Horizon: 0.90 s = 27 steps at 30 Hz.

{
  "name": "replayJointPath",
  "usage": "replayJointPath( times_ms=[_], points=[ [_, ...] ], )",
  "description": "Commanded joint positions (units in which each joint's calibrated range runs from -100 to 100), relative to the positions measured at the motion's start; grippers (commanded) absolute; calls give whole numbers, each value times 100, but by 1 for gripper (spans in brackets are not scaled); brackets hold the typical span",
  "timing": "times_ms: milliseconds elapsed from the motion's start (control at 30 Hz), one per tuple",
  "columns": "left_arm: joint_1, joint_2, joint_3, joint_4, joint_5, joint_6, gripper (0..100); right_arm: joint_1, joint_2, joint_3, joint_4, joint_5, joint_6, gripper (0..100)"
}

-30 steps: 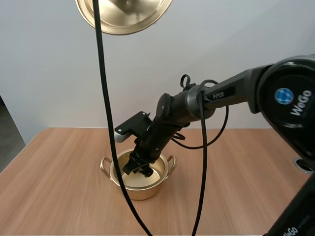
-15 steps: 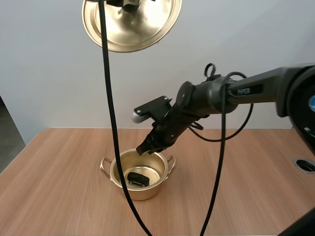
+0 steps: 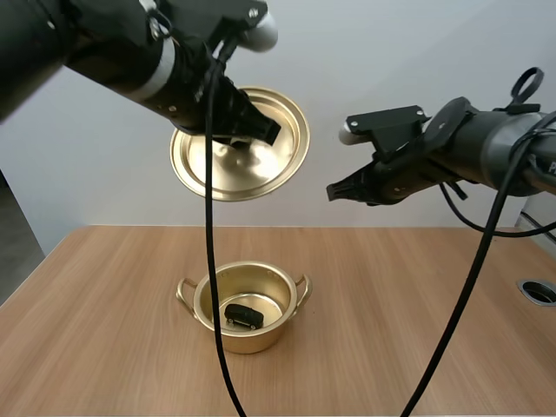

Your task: Open the pot, put the car inside, and close it

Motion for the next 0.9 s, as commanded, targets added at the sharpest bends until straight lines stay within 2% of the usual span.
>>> replayJointPath(
  times_ms=[0, 100, 400, 767, 867],
  points=[
    [-3, 157, 1659, -68, -600, 86, 0, -543, -23, -4, 78, -64, -1, 0],
    [-3, 479, 2155, -274, -1112, 284, 0, -543, -27, -4, 277, -65, -98, 0],
    [-3, 1476, 2866, -275, -1840, 352, 0, -543, -27, -4, 439, -65, -314, 0],
    [-3, 1598, 3043, -287, -2239, 427, 0, -543, -27, -4, 499, -65, -407, 0],
    [-3, 1598, 3069, -477, -2258, 625, 2, -543, -27, -4, 526, -65, -417, 0]
  ],
)
